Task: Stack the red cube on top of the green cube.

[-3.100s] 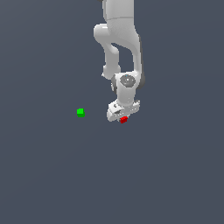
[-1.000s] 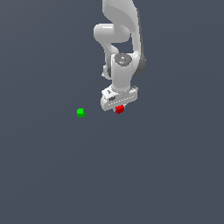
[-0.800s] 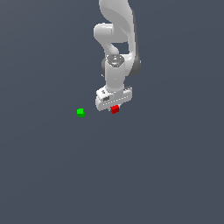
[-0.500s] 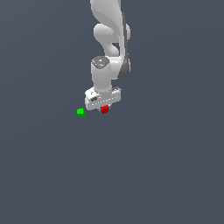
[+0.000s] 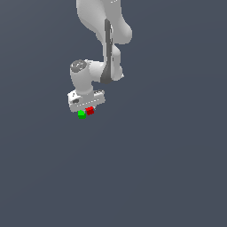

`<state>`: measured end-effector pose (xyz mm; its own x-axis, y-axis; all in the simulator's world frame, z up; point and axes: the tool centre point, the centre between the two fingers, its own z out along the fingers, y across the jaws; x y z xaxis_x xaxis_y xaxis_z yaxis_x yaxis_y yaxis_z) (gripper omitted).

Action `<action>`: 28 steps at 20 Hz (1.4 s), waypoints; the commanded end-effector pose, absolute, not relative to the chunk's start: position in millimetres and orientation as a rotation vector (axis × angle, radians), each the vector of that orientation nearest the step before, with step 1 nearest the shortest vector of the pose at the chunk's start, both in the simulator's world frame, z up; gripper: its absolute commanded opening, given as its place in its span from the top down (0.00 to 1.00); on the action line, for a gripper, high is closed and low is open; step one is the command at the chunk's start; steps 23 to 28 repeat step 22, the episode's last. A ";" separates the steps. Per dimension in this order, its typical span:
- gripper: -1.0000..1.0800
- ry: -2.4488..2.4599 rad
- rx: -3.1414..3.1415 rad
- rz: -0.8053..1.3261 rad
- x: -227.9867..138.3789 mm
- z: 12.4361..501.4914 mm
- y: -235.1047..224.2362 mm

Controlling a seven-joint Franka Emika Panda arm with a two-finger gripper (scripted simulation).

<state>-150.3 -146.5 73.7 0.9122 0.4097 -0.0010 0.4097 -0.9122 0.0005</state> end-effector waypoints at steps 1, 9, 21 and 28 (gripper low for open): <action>1.00 0.661 3.070 0.000 -152.6 70.0 -165.1; 1.00 0.661 3.071 0.000 -156.0 62.9 -198.6; 0.04 0.661 3.071 0.000 -156.2 62.2 -201.3; 0.04 0.661 3.071 0.000 -156.2 62.2 -201.3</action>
